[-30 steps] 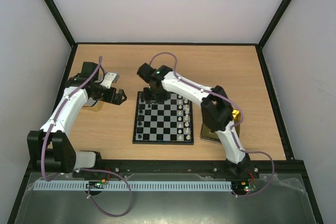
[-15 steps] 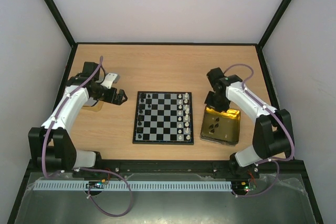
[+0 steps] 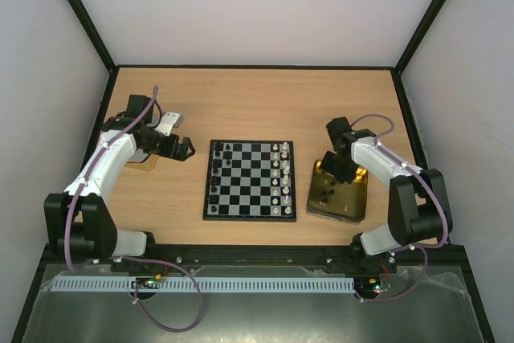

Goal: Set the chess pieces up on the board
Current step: Pick up the chess piece from the storage box.

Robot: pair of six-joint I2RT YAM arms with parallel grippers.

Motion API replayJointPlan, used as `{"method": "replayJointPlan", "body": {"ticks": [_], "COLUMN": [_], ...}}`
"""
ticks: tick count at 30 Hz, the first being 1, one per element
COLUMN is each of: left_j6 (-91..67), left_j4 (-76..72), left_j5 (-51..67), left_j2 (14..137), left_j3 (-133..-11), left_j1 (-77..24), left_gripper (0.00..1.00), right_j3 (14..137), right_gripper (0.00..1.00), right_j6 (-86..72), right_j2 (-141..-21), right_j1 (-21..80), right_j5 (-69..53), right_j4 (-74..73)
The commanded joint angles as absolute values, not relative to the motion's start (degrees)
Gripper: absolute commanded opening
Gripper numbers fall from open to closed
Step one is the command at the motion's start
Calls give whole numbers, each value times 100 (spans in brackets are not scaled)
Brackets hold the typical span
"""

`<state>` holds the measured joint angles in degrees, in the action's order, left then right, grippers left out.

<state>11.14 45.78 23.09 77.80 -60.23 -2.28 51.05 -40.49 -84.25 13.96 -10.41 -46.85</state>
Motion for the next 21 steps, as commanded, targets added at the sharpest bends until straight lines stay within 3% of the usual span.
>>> {"method": "replayJointPlan", "body": {"ticks": [1, 21], "left_j6": [1136, 1167], "left_j4": [4693, 4702], "left_j5": [2373, 2434], "left_j2": [7853, 8055], "left_j3": [-6011, -6012], "left_j1": [-222, -220], "left_gripper": [99, 99], "right_j3": [5027, 5179], "right_gripper": [22, 22], "right_j6": [-3970, -3671], "right_j2": [-8586, -8614], "right_j1": [1320, 970], "right_j5": [-1043, -900], "right_j4": [-4407, -4623]}}
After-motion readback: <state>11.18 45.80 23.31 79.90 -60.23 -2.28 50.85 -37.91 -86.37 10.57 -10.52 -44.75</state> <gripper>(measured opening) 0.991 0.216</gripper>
